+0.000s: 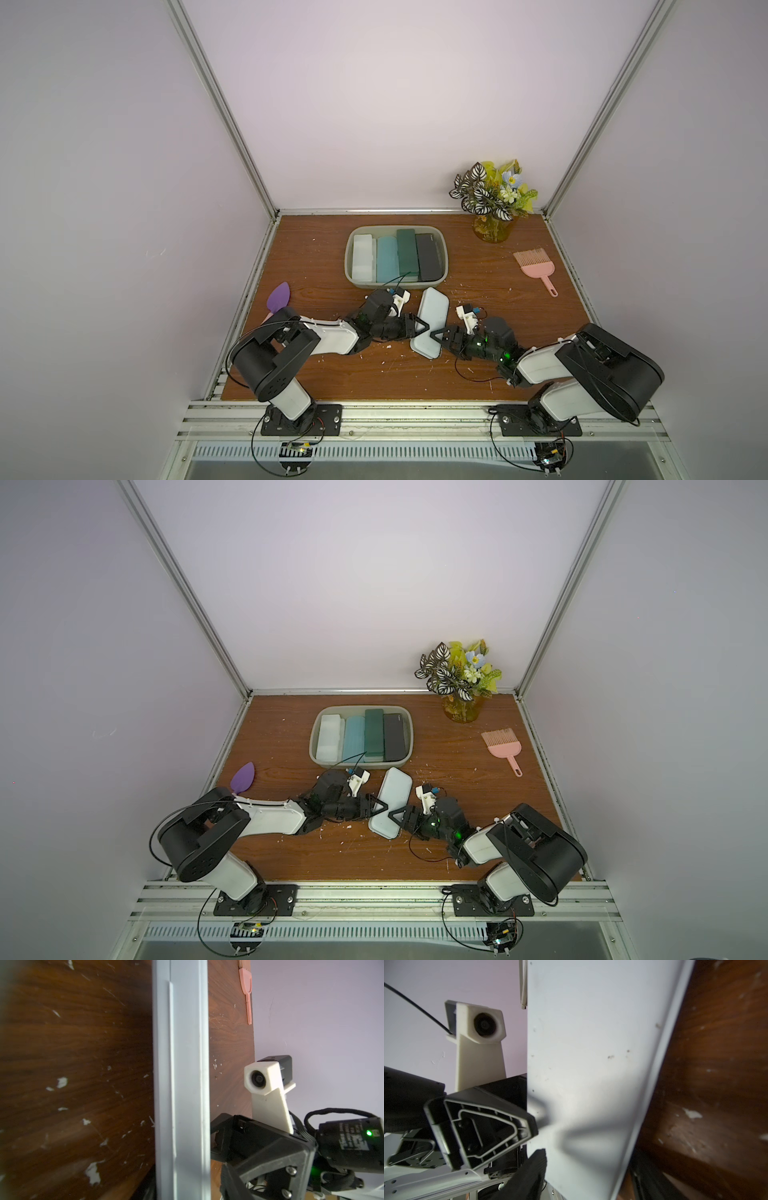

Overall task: Put the pencil case into the storage box
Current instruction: Pick up the pencil case from the center of the board.

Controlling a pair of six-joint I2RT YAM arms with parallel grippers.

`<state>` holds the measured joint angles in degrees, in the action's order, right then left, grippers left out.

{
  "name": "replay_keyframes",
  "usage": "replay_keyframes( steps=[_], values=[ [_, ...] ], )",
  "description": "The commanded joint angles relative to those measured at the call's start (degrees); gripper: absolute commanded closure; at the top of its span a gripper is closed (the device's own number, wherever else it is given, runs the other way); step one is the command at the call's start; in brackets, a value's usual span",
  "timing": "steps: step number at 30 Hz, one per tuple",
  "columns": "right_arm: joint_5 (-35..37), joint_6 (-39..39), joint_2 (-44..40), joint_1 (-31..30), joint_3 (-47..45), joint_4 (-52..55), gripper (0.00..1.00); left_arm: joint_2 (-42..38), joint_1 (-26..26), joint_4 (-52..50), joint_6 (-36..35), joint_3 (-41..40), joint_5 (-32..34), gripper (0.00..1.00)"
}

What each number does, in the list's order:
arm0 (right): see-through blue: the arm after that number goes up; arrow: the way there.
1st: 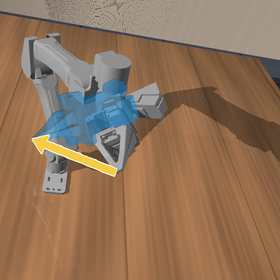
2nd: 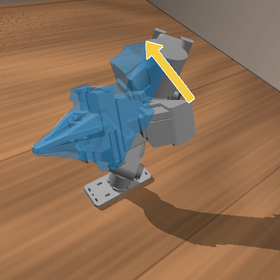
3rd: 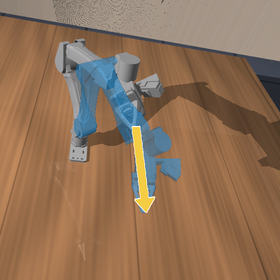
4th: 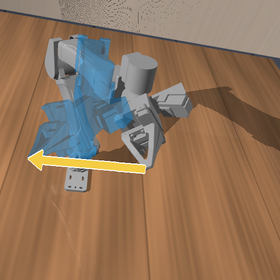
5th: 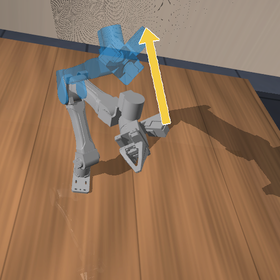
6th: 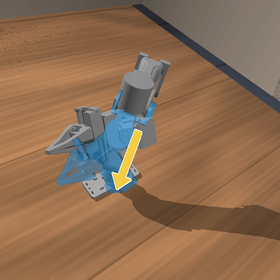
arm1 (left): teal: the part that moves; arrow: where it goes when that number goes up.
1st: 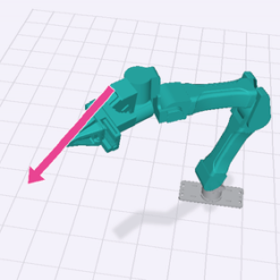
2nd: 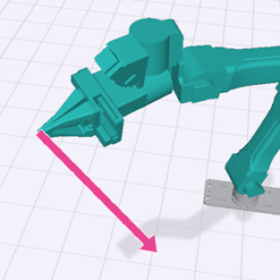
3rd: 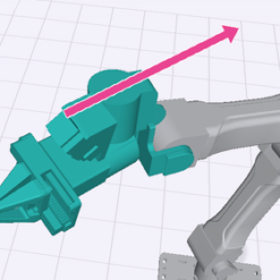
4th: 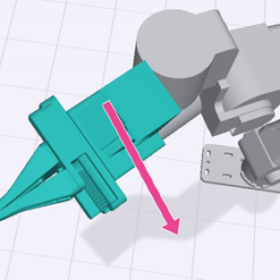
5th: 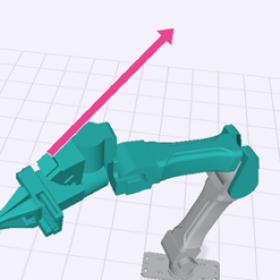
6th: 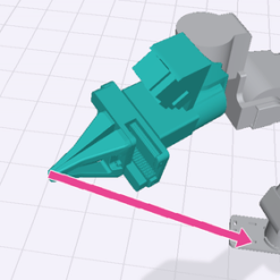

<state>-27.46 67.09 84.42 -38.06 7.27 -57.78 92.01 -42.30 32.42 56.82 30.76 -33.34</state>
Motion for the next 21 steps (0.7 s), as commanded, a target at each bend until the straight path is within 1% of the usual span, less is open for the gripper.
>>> replay_keyframes(
  steps=[1,5,9,12,14,16,21],
  values=[
    [-0.84,-0.30,0.29,0.31,-0.23,3.80,0.30,-0.22,-0.64,0.06,-1.28,0.48,-0.27,0.59],
    [-0.89,-0.59,-0.23,0.34,-0.15,4.47,0.30,-2.58,-0.41,-5.39,-3.65,1.87,1.16,0.69],
    [-1.61,-0.48,-0.79,0.49,0.10,5.12,0.30,-5.71,0.72,-11.16,-5.93,2.99,2.47,0.72],
    [-2.48,-1.03,-2.97,0.62,0.68,7.85,0.30,-9.59,1.88,-17.21,-7.98,4.15,3.65,0.74],
    [-3.14,-2.52,-5.68,0.70,1.76,12.16,0.29,-13.15,3.06,-22.08,-9.48,4.71,4.45,0.75],
    [-3.75,-5.22,-9.52,0.77,3.82,18.95,0.28,-17.09,4.90,-27.44,-11.23,5.71,4.58,0.75],
    [-4.00,-11.40,-16.85,1.83,8.80,34.56,0.27,-24.55,8.66,-40.56,-15.77,10.66,4.98,0.75]
  ],
)
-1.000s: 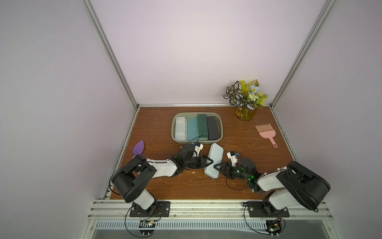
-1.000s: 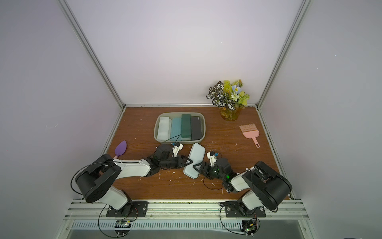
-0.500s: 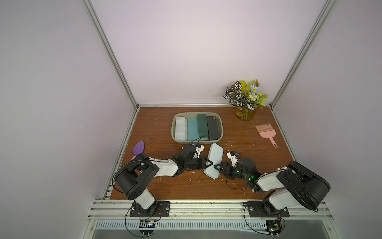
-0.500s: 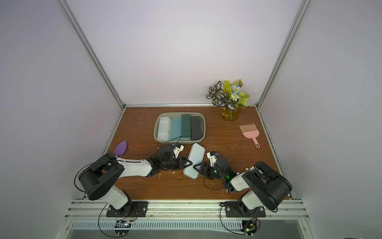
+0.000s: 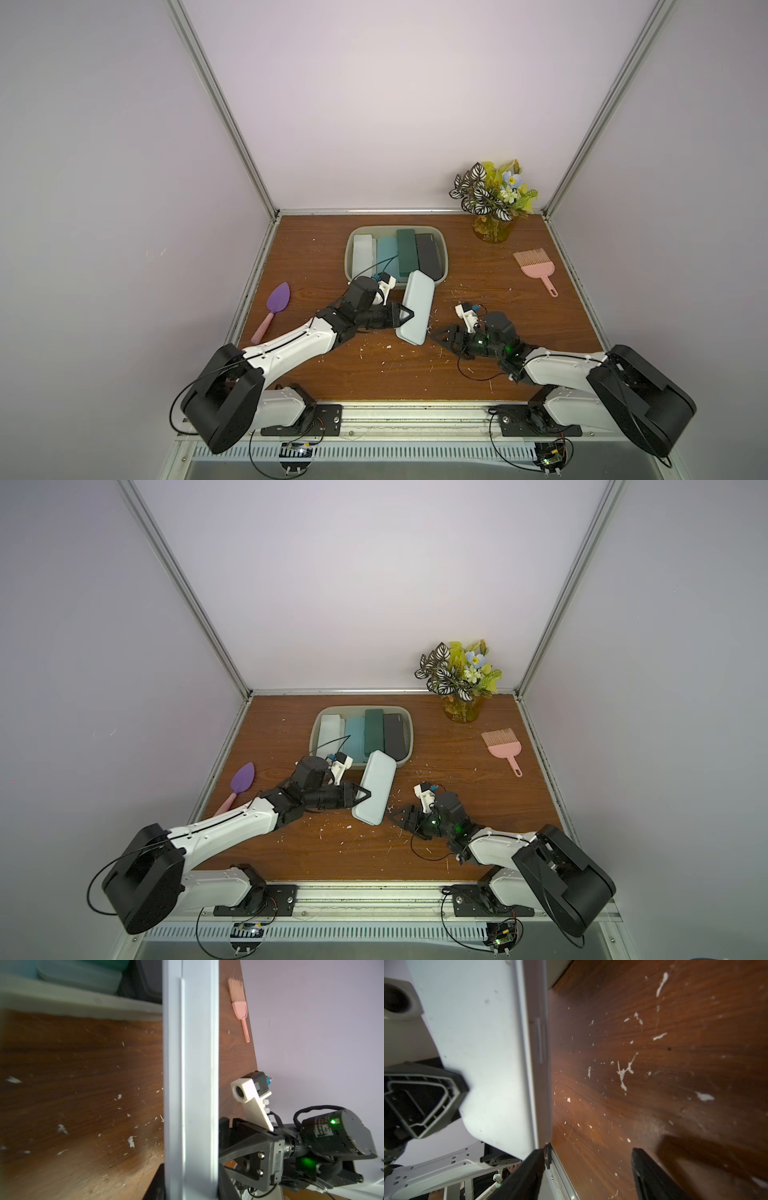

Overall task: Put the pencil case into the storage box
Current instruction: Pick up the pencil case from the center of the board, then place the pencil case at the storage box.

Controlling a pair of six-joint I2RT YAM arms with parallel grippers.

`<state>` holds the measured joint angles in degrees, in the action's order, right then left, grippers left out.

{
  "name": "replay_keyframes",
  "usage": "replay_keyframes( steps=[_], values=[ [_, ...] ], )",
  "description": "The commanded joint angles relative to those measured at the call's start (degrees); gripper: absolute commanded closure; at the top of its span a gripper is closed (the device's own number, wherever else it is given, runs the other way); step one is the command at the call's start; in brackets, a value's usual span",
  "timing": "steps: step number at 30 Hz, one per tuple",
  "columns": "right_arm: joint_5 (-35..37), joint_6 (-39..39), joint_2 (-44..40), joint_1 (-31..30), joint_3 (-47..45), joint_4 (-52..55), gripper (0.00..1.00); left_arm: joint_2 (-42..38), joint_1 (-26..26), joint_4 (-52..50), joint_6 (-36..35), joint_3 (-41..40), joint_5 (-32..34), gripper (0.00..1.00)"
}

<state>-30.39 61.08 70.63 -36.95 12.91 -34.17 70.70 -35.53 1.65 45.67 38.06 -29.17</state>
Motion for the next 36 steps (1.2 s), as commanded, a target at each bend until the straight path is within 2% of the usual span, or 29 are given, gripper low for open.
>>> replay_keyframes(
  steps=[1,6,14,18,23,29,36],
  values=[
    [-0.84,-6.36,-4.26,1.03,3.82,13.53,0.26,-4.45,2.78,-11.90,-5.35,4.44,0.78,0.75],
    [-0.10,-8.07,-7.91,2.97,5.01,18.47,0.26,-7.02,7.50,-19.02,-8.77,12.16,1.46,0.75],
    [-0.28,-8.76,-7.09,3.72,5.87,19.19,0.26,1.43,17.02,-25.20,-16.63,25.47,1.01,0.75],
    [-0.23,-8.43,-7.26,3.73,5.34,18.55,0.26,7.90,20.79,-22.21,-17.90,28.30,-1.04,0.74],
    [-0.37,-8.33,-7.69,3.73,4.87,18.53,0.26,15.55,23.65,-14.54,-15.71,28.49,-2.60,0.75],
    [-0.02,-8.84,-7.90,3.77,5.04,19.26,0.26,24.29,23.75,-10.35,-13.87,31.44,-4.34,0.75],
    [-0.02,-8.88,-6.97,3.81,4.71,18.20,0.26,30.49,24.65,-4.92,-10.50,33.27,-5.88,0.75]
  ],
)
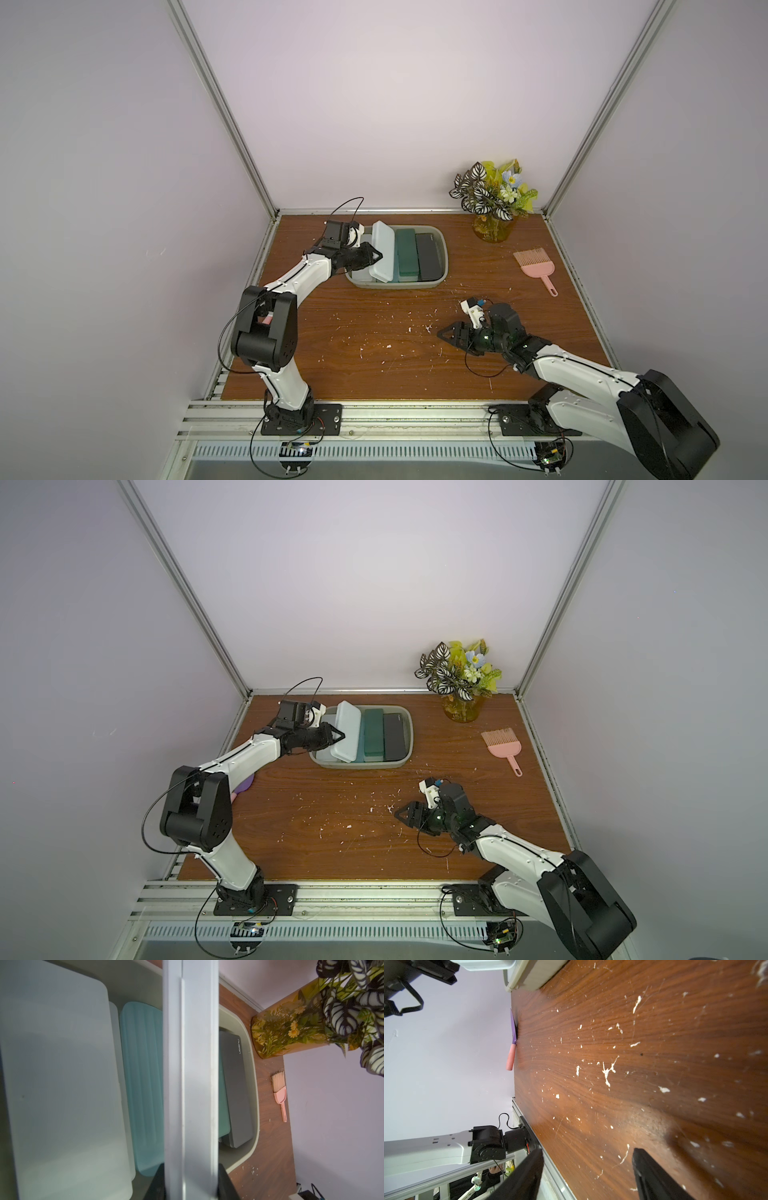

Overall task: Put the pencil case into the storage box
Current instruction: Place the pencil case at the storage box.

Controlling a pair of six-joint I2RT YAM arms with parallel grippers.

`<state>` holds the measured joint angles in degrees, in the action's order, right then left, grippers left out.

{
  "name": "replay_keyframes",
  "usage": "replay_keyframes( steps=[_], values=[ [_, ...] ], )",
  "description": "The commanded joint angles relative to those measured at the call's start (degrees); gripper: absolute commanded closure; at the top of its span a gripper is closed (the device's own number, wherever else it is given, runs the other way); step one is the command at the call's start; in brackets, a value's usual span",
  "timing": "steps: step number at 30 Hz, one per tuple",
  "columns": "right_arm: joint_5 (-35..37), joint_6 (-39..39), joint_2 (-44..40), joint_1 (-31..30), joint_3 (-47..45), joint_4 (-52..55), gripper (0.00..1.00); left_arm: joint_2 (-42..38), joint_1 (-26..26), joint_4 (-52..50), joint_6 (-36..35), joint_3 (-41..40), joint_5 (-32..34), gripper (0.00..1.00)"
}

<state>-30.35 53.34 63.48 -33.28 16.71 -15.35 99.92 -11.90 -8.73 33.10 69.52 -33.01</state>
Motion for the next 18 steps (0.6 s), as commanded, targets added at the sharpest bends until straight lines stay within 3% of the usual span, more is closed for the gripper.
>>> replay_keyframes(
  steps=[1,14,18],
  values=[
    [-0.02,-1.12,0.32,0.14,0.92,-0.85,0.26,2.01,1.02,5.94,2.56,1.99,-2.09,0.75],
    [-0.81,-0.70,1.29,0.30,0.37,-2.61,0.26,7.97,0.98,10.13,6.62,2.84,-1.88,0.75],
    [-1.02,-0.62,1.42,0.27,0.08,-2.89,0.26,8.44,0.52,8.62,5.56,3.29,-1.10,0.67]
  ],
)
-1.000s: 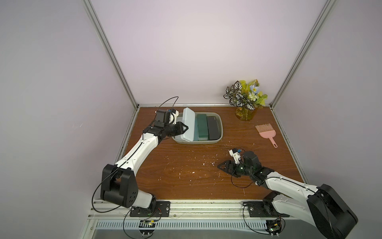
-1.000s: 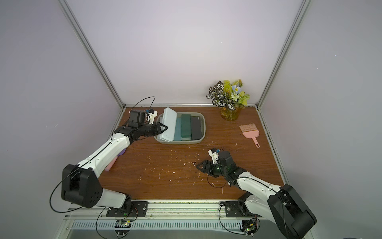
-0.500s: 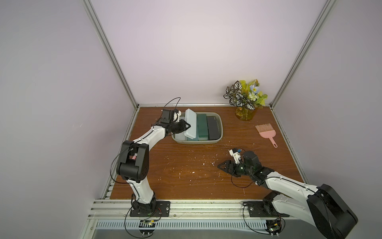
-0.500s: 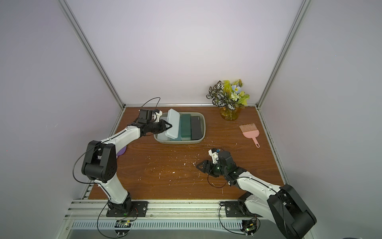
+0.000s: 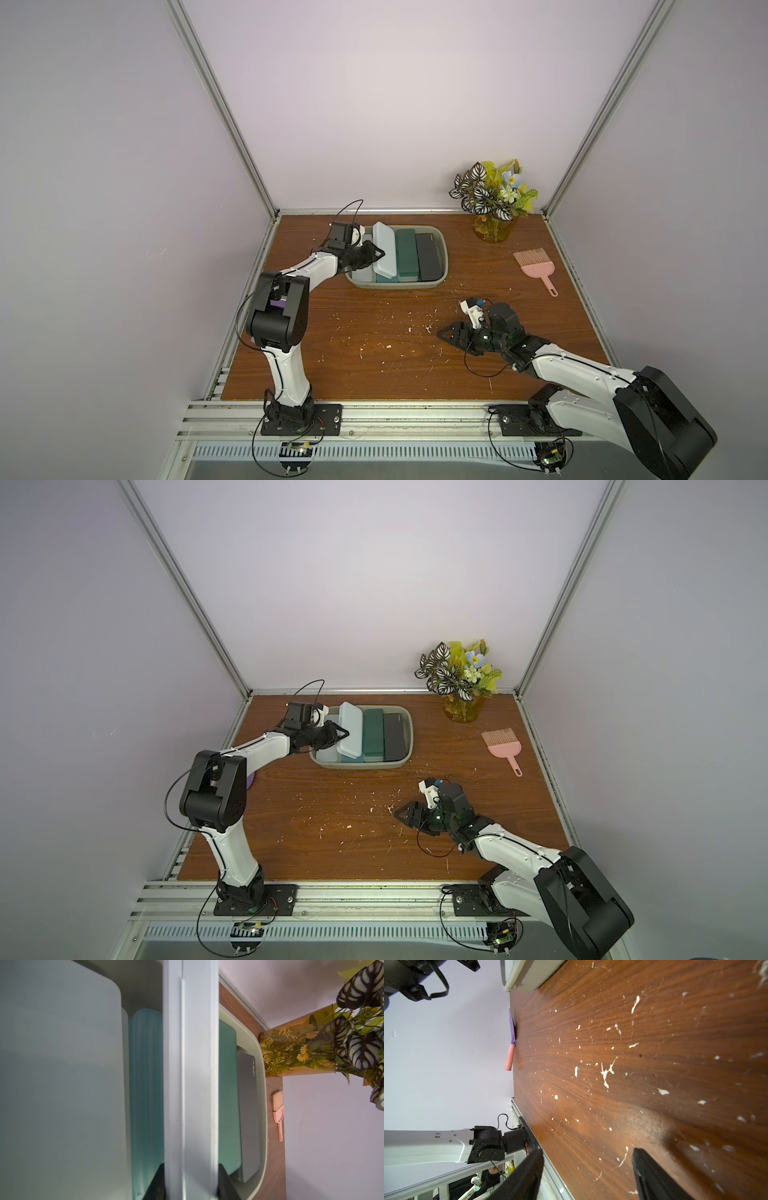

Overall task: Put the pencil case into the storage box
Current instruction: Place the pencil case at the storage box.

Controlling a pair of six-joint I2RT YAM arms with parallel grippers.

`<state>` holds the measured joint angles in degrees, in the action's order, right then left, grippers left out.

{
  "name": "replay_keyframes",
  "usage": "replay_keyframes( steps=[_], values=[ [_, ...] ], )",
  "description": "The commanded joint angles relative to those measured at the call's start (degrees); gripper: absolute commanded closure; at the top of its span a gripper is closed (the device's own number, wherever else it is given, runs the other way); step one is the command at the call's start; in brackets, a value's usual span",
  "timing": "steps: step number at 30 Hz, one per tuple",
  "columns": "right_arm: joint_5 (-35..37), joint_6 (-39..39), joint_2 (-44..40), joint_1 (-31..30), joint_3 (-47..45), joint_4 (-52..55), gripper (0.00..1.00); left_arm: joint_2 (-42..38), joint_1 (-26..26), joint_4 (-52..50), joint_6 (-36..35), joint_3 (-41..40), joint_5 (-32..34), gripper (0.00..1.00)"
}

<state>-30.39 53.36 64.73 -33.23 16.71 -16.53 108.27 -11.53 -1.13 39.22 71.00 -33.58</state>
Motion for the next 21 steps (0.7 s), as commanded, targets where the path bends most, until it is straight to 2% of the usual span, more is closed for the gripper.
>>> replay_keyframes(
  steps=[1,3,6,14,19,21],
  values=[
    [-0.98,-0.63,0.13,0.24,0.07,-1.76,0.26,0.26,0.11,0.51,-0.77,1.97,-0.19,0.64],
    [-1.15,-0.61,0.25,0.24,-0.05,-2.01,0.26,0.70,0.18,-0.26,-1.16,2.28,0.01,0.59],
    [-1.33,-0.54,0.49,0.21,0.06,-2.25,0.26,1.06,-0.20,-0.80,-1.65,2.88,0.40,0.55],
    [-1.60,-0.30,0.72,0.21,0.60,-2.27,0.26,2.45,-0.85,-5.43,-4.29,5.60,3.52,0.54],
    [-1.69,-0.45,0.92,0.23,0.99,-2.03,0.26,0.66,-1.59,-11.83,-7.80,8.17,10.00,0.33],
    [-1.64,-0.54,1.08,0.23,1.18,-1.93,0.26,-0.60,-1.75,-13.35,-8.79,8.79,11.95,0.29]
  ],
)
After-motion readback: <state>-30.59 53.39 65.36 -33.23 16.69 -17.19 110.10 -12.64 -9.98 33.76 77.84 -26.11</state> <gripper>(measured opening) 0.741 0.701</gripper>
